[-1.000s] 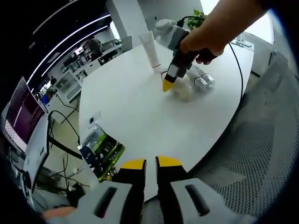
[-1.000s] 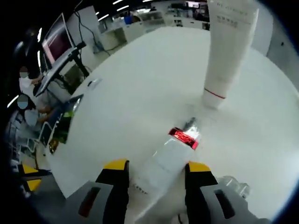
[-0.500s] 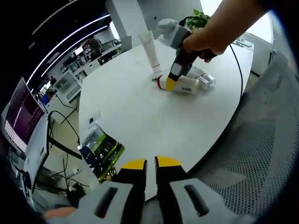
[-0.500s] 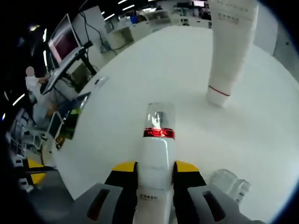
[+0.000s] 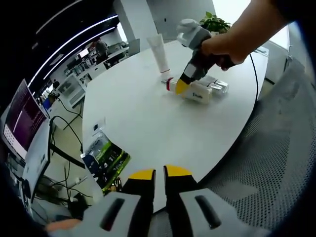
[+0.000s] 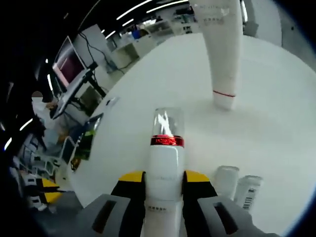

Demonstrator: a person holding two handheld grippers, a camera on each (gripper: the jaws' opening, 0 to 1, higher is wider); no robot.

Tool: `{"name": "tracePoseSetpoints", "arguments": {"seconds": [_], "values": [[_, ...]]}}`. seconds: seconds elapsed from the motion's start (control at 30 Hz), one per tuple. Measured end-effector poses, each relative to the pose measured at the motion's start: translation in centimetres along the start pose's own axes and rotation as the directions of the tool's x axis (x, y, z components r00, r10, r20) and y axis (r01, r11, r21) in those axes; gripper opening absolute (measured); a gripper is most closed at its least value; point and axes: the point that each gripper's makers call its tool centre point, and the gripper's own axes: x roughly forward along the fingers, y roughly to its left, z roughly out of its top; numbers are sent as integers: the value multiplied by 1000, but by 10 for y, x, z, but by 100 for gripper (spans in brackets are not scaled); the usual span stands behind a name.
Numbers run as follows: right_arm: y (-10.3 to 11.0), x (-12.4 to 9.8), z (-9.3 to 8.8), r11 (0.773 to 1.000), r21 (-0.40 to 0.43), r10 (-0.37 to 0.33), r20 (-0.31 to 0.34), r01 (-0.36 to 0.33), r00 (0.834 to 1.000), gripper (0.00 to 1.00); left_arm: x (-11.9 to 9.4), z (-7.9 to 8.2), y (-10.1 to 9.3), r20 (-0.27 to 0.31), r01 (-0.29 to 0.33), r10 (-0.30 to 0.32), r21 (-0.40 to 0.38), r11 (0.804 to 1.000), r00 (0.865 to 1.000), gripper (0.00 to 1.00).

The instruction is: Arrange the skincare products in the storage area until every visible bottle or jar stands upright without overlapping.

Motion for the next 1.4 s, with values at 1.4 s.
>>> {"name": "tracePoseSetpoints", "arguments": {"seconds": [1.4], "values": [[150,-72,63,856,-24,494,327,-516,805,25,-12,40,-4,216,107,-69,-169,980,974,28]]}}
